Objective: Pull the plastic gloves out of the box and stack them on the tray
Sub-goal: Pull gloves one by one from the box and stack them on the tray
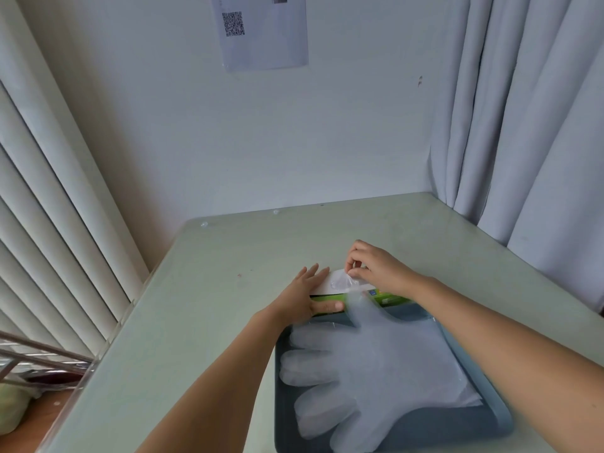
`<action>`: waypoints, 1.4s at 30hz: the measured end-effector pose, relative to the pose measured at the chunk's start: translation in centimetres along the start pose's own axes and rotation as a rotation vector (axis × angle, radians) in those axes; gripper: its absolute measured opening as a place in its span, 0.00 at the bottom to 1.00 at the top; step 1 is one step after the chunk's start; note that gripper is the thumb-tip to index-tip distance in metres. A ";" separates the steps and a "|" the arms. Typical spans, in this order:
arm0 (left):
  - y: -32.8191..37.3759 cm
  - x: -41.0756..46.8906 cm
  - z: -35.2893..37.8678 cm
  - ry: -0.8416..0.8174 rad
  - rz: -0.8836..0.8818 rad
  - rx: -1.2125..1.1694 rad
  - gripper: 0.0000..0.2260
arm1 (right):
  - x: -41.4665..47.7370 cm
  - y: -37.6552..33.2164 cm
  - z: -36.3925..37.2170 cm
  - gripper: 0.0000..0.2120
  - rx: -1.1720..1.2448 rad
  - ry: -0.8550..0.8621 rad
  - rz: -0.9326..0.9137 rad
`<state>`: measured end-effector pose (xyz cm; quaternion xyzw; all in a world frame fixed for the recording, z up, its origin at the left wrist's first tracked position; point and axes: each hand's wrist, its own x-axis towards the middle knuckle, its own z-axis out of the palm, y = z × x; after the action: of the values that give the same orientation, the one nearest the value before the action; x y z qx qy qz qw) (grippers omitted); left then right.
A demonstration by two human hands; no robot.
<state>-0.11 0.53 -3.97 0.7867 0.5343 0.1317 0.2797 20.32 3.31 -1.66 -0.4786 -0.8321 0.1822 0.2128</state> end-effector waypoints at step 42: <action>0.8 -0.1 -0.6 -0.014 -0.004 0.080 0.39 | 0.1 -0.2 -0.4 0.04 -0.071 -0.078 -0.103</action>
<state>0.16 0.43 -3.06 0.7973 0.5386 0.1042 0.2518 20.33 3.37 -1.24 -0.4349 -0.8693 0.1598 0.1721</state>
